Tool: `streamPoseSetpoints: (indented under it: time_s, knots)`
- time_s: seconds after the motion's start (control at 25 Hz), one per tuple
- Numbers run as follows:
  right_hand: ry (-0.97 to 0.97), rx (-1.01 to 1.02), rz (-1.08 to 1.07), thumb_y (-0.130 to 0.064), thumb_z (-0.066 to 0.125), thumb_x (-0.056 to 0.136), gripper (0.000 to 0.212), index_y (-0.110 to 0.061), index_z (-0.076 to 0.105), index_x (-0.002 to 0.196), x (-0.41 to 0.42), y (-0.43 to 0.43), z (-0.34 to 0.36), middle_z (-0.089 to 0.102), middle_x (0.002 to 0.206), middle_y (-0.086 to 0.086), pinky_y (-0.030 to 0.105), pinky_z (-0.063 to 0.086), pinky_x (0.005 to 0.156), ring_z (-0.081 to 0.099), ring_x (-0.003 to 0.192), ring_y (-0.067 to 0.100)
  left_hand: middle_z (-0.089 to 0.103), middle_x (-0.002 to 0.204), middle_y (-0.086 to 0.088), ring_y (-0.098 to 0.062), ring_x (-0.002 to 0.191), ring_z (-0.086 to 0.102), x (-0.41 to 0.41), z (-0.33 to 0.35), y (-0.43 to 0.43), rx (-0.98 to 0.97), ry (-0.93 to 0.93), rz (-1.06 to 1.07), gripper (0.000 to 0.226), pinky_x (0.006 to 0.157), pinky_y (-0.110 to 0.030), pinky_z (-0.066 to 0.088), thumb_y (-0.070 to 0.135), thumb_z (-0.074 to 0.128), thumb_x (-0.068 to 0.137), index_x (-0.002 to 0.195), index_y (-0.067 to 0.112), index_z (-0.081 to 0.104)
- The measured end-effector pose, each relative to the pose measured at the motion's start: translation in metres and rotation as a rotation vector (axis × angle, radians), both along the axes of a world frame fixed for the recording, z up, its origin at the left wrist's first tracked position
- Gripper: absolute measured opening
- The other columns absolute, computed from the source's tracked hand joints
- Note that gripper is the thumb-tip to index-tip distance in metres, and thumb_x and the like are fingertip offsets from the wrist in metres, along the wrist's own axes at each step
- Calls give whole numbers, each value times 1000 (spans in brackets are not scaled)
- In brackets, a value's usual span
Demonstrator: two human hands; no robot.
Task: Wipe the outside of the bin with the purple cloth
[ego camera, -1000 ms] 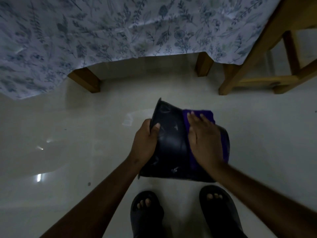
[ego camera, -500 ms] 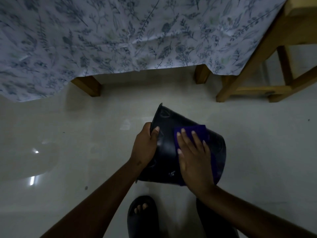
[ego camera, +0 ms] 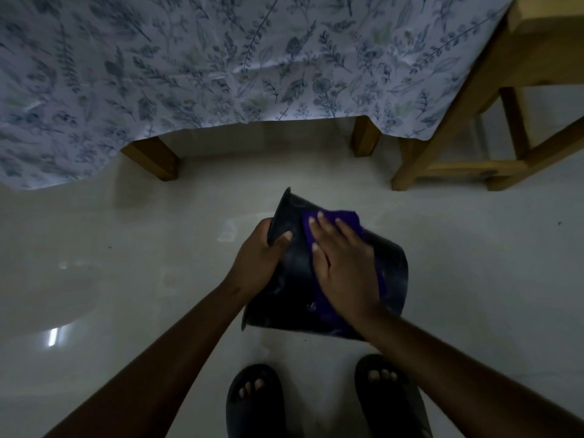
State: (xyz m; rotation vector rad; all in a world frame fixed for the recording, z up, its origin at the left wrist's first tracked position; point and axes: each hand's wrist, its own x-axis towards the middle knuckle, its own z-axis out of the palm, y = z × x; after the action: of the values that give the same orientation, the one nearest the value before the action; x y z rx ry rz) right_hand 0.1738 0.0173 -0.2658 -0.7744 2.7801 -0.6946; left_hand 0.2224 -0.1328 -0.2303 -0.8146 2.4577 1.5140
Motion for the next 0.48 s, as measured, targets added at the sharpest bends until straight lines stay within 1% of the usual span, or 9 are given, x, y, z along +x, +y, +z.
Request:
streamPoseSetpoints:
  time_s: [0.04, 0.12, 0.16, 0.2, 0.28, 0.36, 0.4, 0.44, 0.48]
  knots:
    - [-23, 3, -26, -36, 30, 98, 46, -26, 41, 141, -24, -3, -3, 46, 147, -5, 41, 35, 105, 40, 135, 18, 62, 97, 10, -7, 87, 62, 9, 2, 0, 6, -6, -22, 25, 65, -14, 47, 36, 47, 96, 115, 20, 50]
    - [-137, -20, -175, -32, 30, 99, 43, -22, 48, 136, -58, 10, -11, 55, 138, 2, 39, 39, 101, 51, 124, 21, 60, 87, 18, -1, 78, 61, 28, 4, 2, -106, -16, -38, 19, 55, -8, 46, 37, 46, 96, 108, 23, 50]
    - [-157, -28, -245, -30, 30, 99, 42, -21, 50, 135, -56, 20, -15, 58, 135, 4, 38, 40, 99, 54, 121, 22, 58, 82, 18, 3, 72, 58, 32, 4, 2, -163, -4, -20, 16, 52, -6, 44, 36, 46, 97, 102, 22, 50]
    - [-143, -25, -291, -29, 30, 97, 44, -20, 49, 136, -41, 29, -15, 57, 136, 5, 40, 41, 99, 53, 122, 23, 57, 78, 17, 5, 69, 55, 31, 2, 1, -211, 18, 7, 15, 52, -4, 42, 35, 46, 96, 97, 21, 50]
    - [-60, 25, -204, -29, 32, 92, 50, -22, 42, 141, 17, 36, -6, 46, 147, 0, 45, 36, 104, 41, 135, 23, 57, 75, 14, 4, 66, 52, 15, -1, 3, -247, 27, 44, 20, 53, -4, 40, 36, 47, 96, 91, 17, 51]
    - [5, 24, -5, -31, 32, 92, 52, -26, 36, 143, 44, 20, -1, 37, 152, -5, 46, 32, 105, 29, 142, 22, 61, 82, 4, -5, 68, 54, 1, -2, 8, -194, -2, 74, 24, 53, -8, 39, 37, 44, 97, 94, 15, 53]
    - [44, 21, 79, -32, 30, 93, 51, -27, 34, 144, 31, 9, -1, 36, 153, -5, 45, 31, 105, 28, 142, 21, 61, 86, 1, -6, 69, 54, -2, -2, 10, -186, -12, 70, 26, 53, -8, 38, 37, 42, 98, 96, 14, 53]
    - [23, 22, 97, -33, 27, 95, 50, -26, 34, 144, 10, 0, 1, 36, 153, -5, 45, 32, 106, 29, 142, 21, 59, 87, 0, -4, 68, 52, -3, -1, 9, -208, -17, 48, 26, 52, -7, 39, 37, 40, 99, 97, 13, 51]
    - [-16, 19, 52, -34, 26, 96, 49, -25, 35, 144, -13, -3, -1, 38, 151, -4, 45, 32, 108, 31, 141, 21, 57, 86, 1, -1, 67, 50, -4, 0, 7, -231, -16, 25, 25, 52, -6, 39, 36, 39, 100, 96, 14, 50]
